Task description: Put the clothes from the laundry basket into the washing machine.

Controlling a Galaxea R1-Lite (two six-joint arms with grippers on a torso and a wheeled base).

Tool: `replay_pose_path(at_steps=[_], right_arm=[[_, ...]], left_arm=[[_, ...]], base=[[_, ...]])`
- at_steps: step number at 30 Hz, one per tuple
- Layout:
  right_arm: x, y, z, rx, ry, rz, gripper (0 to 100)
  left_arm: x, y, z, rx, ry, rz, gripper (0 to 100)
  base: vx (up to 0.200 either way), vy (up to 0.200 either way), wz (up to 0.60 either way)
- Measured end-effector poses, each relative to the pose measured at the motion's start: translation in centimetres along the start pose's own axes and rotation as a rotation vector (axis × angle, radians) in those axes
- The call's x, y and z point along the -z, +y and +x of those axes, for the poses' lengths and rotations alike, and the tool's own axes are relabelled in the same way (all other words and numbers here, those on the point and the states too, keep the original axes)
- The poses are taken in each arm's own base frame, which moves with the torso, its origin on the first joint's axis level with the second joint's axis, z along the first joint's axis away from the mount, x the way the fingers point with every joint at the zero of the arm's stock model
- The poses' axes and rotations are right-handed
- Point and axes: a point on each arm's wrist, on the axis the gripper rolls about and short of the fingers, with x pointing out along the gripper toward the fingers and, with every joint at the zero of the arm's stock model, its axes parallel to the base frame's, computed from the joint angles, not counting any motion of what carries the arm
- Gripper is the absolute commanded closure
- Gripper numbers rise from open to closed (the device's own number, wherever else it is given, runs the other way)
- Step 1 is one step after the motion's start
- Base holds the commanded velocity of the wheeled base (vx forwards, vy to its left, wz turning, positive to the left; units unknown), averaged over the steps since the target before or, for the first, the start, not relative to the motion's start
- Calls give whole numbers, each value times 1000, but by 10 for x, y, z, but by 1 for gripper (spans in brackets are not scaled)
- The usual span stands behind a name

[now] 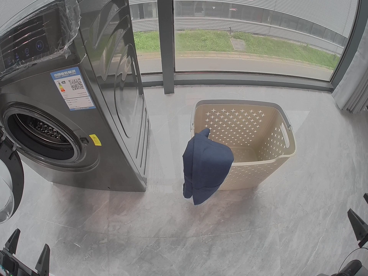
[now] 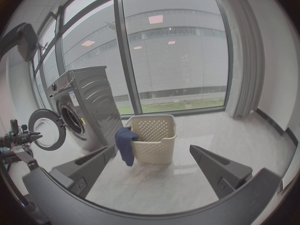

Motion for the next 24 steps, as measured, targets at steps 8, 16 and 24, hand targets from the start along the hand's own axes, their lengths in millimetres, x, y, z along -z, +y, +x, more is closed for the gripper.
replay_pose_path(at_steps=[8, 16, 24], right_arm=[[-17, 4, 62, -103, 175, 66, 0], [-8, 17, 134, -146, 328, 120, 0], [26, 47, 196, -170, 439, 145, 0]], left_arm=[[0, 0, 0, 1, 0, 0, 0], [0, 0, 0, 1, 0, 0, 0], [0, 0, 0, 2, 0, 0, 0]], base=[[0, 0, 0], [0, 0, 0], [125, 0, 0]])
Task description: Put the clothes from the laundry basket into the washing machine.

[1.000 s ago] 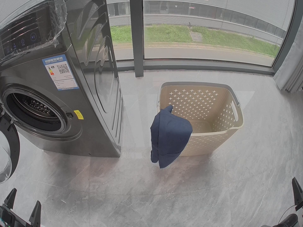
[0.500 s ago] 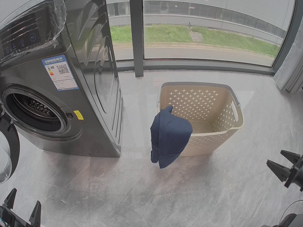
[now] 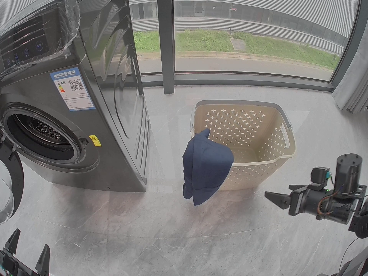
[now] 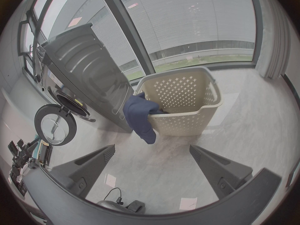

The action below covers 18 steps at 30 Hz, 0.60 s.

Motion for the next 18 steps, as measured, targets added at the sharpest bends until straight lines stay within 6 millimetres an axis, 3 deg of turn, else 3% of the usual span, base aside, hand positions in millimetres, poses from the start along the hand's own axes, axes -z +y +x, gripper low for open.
replay_pose_path(at_steps=[8, 18], right_arm=[[16, 18, 52, -29, 99, 8, 0], [24, 33, 102, -66, 95, 8, 0]], left_arm=[[0, 0, 0, -1, 0, 0, 0], [0, 0, 0, -2, 0, -1, 0]], base=[[0, 0, 0], [0, 0, 0]])
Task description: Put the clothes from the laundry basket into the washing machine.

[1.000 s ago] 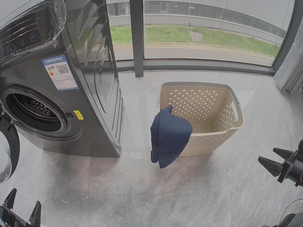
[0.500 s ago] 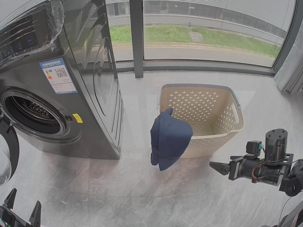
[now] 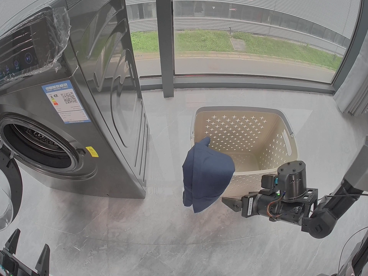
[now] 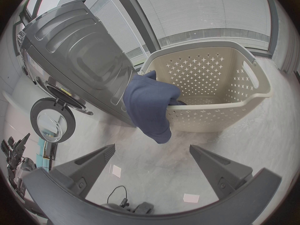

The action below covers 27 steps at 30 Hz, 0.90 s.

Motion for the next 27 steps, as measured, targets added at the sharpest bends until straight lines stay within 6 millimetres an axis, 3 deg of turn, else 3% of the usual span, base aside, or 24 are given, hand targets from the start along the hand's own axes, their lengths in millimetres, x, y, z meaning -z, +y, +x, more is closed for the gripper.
replay_pose_path(at_steps=[15, 26, 27], right_arm=[[-3, 6, 66, -19, -42, -2, 0], [-10, 6, 99, -27, -87, -2, 0], [-11, 6, 102, -30, -103, -3, 100]], left_arm=[[0, 0, 0, 1, 0, -2, 0], [0, 0, 0, 3, 0, -4, 0], [0, 0, 0, 2, 0, -4, 0]], base=[[0, 0, 0], [0, 0, 0], [0, 0, 0]])
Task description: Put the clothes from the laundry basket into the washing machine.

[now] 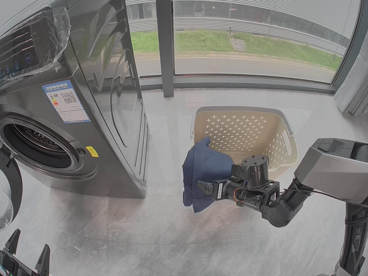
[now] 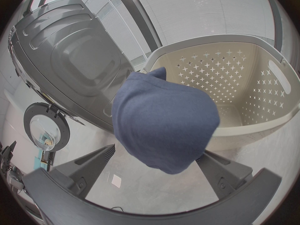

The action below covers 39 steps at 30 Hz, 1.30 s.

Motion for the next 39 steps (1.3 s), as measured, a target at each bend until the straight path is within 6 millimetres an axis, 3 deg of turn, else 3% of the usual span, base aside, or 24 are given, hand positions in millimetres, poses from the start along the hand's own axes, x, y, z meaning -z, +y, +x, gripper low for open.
replay_pose_path(at_steps=[11, 18, 24, 32, 39], right_arm=[[4, 0, 4, -12, -18, 0, 100], [-1, 4, -15, -29, -43, 3, 100], [-24, 12, -60, -68, -109, -4, 100], [-66, 32, -148, -168, -242, -42, 100], [-83, 40, -211, -240, -304, -92, 100]], left_arm=[[0, 0, 0, 0, 0, 0, 0], [0, 0, 0, -1, 0, 0, 0], [0, 0, 0, 0, 0, 0, 0], [0, 0, 0, 0, 0, 2, 0], [0, 0, 0, 1, 0, 3, 0]], base=[[0, 0, 0], [0, 0, 0], [0, 0, 0], [0, 0, 0], [-200, 0, 0]])
